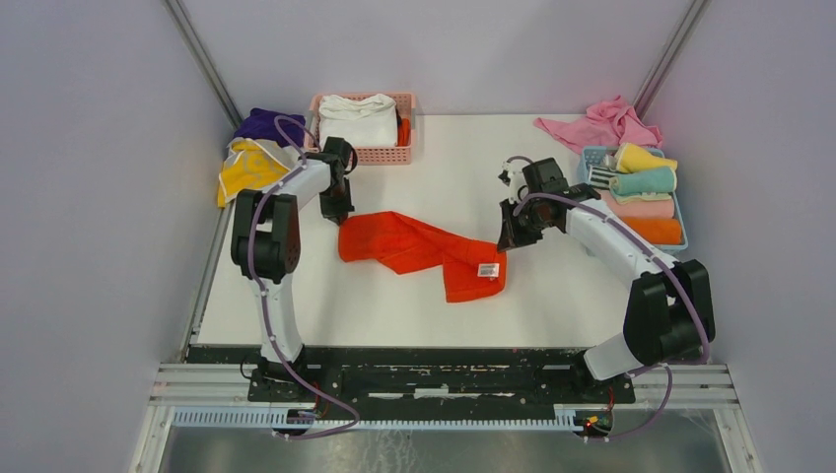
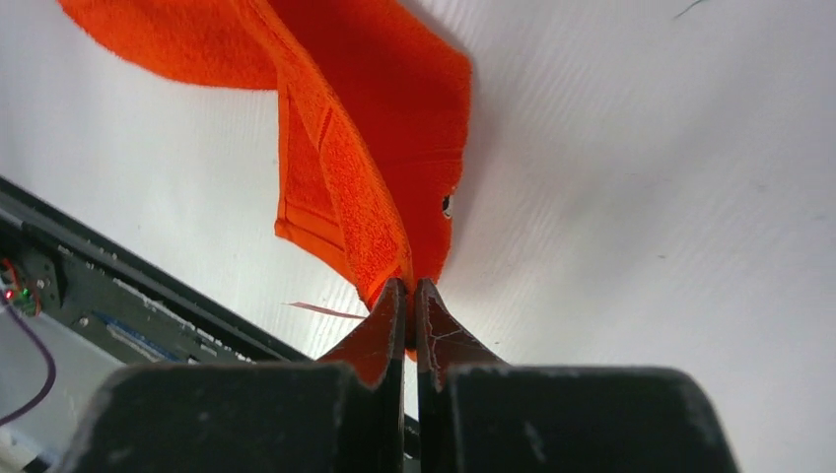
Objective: Roll the towels
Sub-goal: Flatten out the towel at the center of the board.
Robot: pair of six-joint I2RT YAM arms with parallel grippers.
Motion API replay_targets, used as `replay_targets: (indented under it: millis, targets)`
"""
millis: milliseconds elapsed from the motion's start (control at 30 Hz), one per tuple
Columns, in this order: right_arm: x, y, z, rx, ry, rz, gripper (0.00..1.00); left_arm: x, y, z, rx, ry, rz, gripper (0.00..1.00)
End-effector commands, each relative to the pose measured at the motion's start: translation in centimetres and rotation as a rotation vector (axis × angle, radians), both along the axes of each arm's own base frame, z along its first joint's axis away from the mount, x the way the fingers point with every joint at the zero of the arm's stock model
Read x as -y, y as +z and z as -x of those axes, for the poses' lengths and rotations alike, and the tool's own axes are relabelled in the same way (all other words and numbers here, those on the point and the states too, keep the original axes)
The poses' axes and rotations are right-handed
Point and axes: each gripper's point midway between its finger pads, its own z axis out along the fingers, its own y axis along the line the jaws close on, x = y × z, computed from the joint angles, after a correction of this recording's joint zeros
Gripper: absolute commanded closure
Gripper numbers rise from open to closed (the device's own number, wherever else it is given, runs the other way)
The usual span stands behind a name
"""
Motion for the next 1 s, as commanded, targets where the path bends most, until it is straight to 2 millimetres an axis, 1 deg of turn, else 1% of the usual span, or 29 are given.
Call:
replay_targets:
  millis: [0, 67, 100, 167, 233, 300, 400, 500, 567, 633, 667, 767, 833, 867, 967]
  targets:
    - [2.1, 5.9, -3.8, 0.202, -0.102, 0.108, 1.00, -2.0, 6.9, -2.4, 0.187, -0.016, -0.079, 0.97]
    - [3.4, 8.3, -4.5, 0.284, -0.147, 0.153, 0.99, -2.4, 11.7, -2.8, 0.307, -0.002, -0.090, 0.97]
    - [3.8, 9.7, -4.7, 0.329, -0.162, 0.154, 1.00, -2.7, 13.7, -2.8, 0.362, 0.008, -0.094, 0.97]
    - [4.3, 12.3, -4.8, 0.404, -0.175, 0.153, 0.99, -3.0, 17.9, -2.5, 0.475, 0.022, -0.090, 0.97]
    - [4.9, 14.5, -4.5, 0.469, -0.182, 0.154, 1.00, -3.0, 21.8, -1.7, 0.577, 0.032, -0.066, 0.97]
    - [5.3, 16.2, -3.8, 0.514, -0.181, 0.154, 1.00, -3.1, 25.0, -0.4, 0.668, 0.038, -0.043, 0.97]
    - [6.0, 17.8, -1.9, 0.551, -0.180, 0.149, 1.00, -3.6, 28.3, 2.4, 0.777, 0.049, -0.025, 0.97]
    - [6.4, 18.7, 0.5, 0.578, -0.161, 0.124, 1.00, -4.2, 30.1, 5.6, 0.845, 0.061, -0.013, 0.97]
    - [6.4, 19.0, 2.2, 0.589, -0.139, 0.094, 1.00, -4.7, 30.8, 8.0, 0.881, 0.079, -0.004, 0.97]
    - [6.1, 19.1, 4.2, 0.594, -0.108, 0.052, 0.99, -5.1, 31.3, 10.3, 0.912, 0.093, 0.008, 0.97]
    - [5.7, 19.2, 5.1, 0.597, -0.081, 0.018, 1.00, -5.2, 32.0, 11.7, 0.939, 0.096, 0.018, 0.97]
    - [5.0, 19.0, 6.8, 0.587, -0.043, -0.036, 0.99, -5.4, 31.8, 14.1, 0.946, 0.089, 0.028, 0.97]
    - [4.7, 18.5, 6.9, 0.573, -0.035, -0.052, 0.99, -5.4, 31.3, 14.7, 0.937, 0.079, 0.033, 0.97]
    - [4.6, 18.1, 6.5, 0.564, -0.043, -0.052, 0.99, -5.2, 30.9, 14.6, 0.927, 0.072, 0.040, 0.97]
    - [4.8, 16.1, 3.3, 0.517, -0.106, 0.011, 1.00, -4.4, 27.8, 12.2, 0.844, 0.051, 0.042, 0.97]
